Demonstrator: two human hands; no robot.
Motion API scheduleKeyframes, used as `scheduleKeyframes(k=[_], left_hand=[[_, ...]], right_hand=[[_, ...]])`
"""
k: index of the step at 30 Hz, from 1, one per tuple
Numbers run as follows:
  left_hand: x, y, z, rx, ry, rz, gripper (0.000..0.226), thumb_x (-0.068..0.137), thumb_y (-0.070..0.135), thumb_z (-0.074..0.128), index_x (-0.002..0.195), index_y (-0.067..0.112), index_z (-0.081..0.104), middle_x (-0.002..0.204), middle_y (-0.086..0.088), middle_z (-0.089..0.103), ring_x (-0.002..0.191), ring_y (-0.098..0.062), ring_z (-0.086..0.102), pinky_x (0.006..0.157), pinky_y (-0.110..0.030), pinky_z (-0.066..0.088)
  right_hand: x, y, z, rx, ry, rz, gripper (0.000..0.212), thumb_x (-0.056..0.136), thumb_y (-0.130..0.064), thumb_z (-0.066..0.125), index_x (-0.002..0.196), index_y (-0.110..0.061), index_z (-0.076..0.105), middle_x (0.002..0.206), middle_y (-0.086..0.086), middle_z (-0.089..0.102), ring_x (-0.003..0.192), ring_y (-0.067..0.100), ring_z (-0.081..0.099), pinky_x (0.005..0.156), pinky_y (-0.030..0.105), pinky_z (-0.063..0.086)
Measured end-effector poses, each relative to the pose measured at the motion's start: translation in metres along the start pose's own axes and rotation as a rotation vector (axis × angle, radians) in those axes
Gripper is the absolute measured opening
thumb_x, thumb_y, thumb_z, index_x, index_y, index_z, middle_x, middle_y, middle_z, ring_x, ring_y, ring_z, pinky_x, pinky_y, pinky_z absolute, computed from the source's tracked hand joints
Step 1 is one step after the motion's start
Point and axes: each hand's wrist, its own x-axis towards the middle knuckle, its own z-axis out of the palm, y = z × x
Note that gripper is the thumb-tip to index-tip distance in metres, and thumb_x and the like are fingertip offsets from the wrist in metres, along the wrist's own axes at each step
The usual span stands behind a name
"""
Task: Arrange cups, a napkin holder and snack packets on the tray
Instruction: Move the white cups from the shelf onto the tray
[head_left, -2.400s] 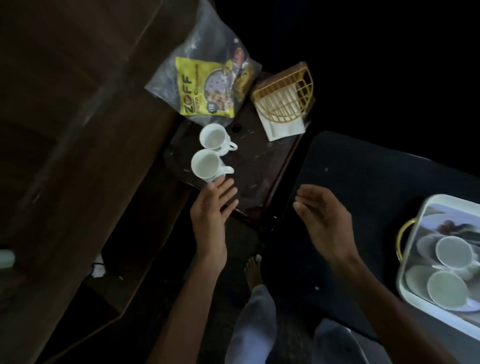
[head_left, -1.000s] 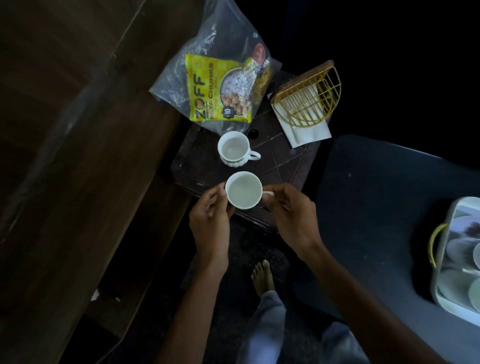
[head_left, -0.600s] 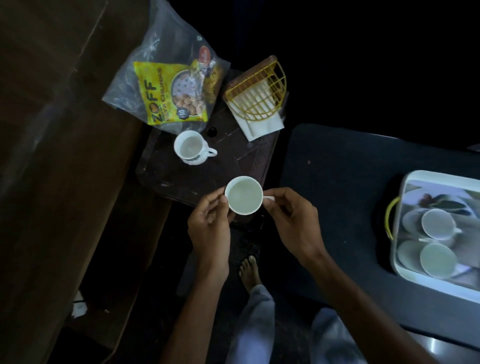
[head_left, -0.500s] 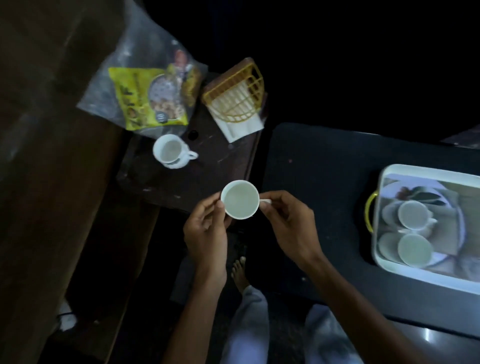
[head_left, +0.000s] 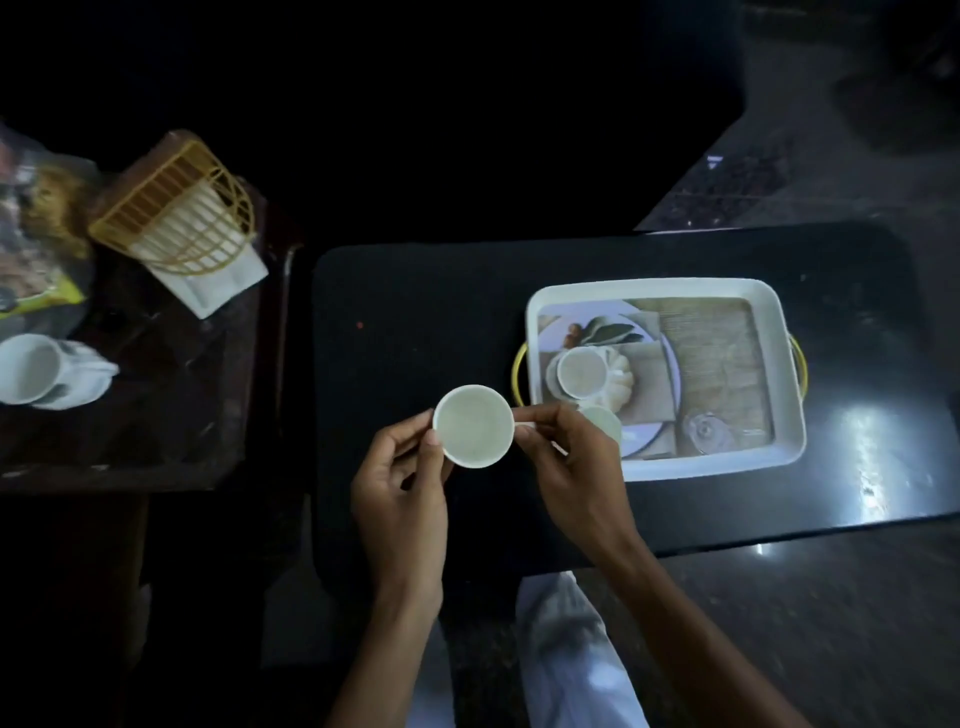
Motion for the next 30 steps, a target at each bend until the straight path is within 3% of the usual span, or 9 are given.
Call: scheduleKeyframes(k=[4,7,11,15,18,21,25,30], left_hand=[[-0.022,-0.012,0.046,0.033,-0.057,-0.011,0.022,0.095,0.006,0.065,0.093,0.026,0.074,0.098,0.003,0.080,0.097,-0.012,0.075,0.087,-0.042,0.059],[-0.038,-0.021,0.079,0.047,-0.117,-0.028,0.012,0.089,0.020,0.066,0.098,0.024,0.074,0.102,-0.002,0.079,0.099,-0.017,0.075,0.091,-0.047,0.059],[-0.055,-0.038,0.123,0.119,-0.176,-0.037,0.013,0.093,0.014,0.066,0.103,0.019,0.072,0.104,-0.002,0.077,0.101,-0.020,0.073,0.092,-0.051,0.059],[-0.062,-0.051,0.157,0.181,-0.236,-0.069,0.014,0.094,0.013,0.066,0.102,0.022,0.073,0.105,0.003,0.077,0.102,-0.016,0.073,0.092,-0.047,0.060],[-0.064,-0.058,0.173,0.180,-0.249,-0.120,0.016,0.096,0.013,0.063,0.104,0.020,0.075,0.108,0.001,0.078,0.105,-0.017,0.073,0.094,-0.048,0.059],[-0.064,-0.063,0.178,0.177,-0.226,-0.139,0.019,0.099,0.012,0.059,0.109,0.015,0.074,0.109,0.000,0.078,0.107,-0.014,0.072,0.094,-0.044,0.060],[-0.063,-0.063,0.174,0.078,-0.155,-0.172,0.018,0.102,0.011,0.056,0.107,0.011,0.073,0.106,-0.004,0.079,0.103,-0.016,0.075,0.086,-0.031,0.062],[-0.058,-0.059,0.160,-0.024,-0.086,-0.187,0.019,0.102,0.010,0.056,0.099,0.011,0.074,0.102,-0.009,0.079,0.101,-0.019,0.076,0.085,-0.031,0.062]], right_hand=[[0.003,0.016,-0.053,-0.044,0.059,0.009,0.015,0.091,-0.004,0.065,0.091,-0.019,0.068,0.089,-0.014,0.075,0.086,-0.005,0.068,0.069,0.007,0.048],[0.007,0.032,-0.091,-0.092,0.097,0.022,0.011,0.090,-0.003,0.066,0.093,-0.012,0.070,0.087,-0.013,0.074,0.084,-0.006,0.068,0.069,0.009,0.049],[0.013,0.056,-0.139,-0.156,0.145,0.008,0.021,0.090,-0.001,0.066,0.090,-0.021,0.067,0.087,-0.016,0.072,0.083,-0.007,0.068,0.069,0.006,0.049],[0.019,0.082,-0.171,-0.172,0.186,0.016,0.016,0.090,0.002,0.065,0.092,-0.014,0.068,0.091,-0.011,0.073,0.081,-0.013,0.065,0.066,0.000,0.044],[0.024,0.099,-0.184,-0.153,0.198,0.039,0.014,0.090,0.001,0.065,0.091,-0.013,0.068,0.090,-0.016,0.071,0.080,-0.015,0.064,0.066,0.000,0.043],[0.028,0.112,-0.188,-0.112,0.198,0.064,0.015,0.090,0.001,0.065,0.091,-0.013,0.067,0.091,-0.012,0.073,0.080,-0.013,0.065,0.067,0.001,0.045],[0.033,0.127,-0.191,-0.081,0.187,0.078,0.020,0.091,-0.001,0.066,0.087,-0.020,0.065,0.090,-0.019,0.070,0.081,-0.012,0.065,0.068,0.001,0.045],[0.035,0.145,-0.192,-0.059,0.156,0.081,0.017,0.089,0.000,0.067,0.088,-0.018,0.066,0.093,-0.013,0.073,0.083,-0.007,0.067,0.069,0.003,0.047]])
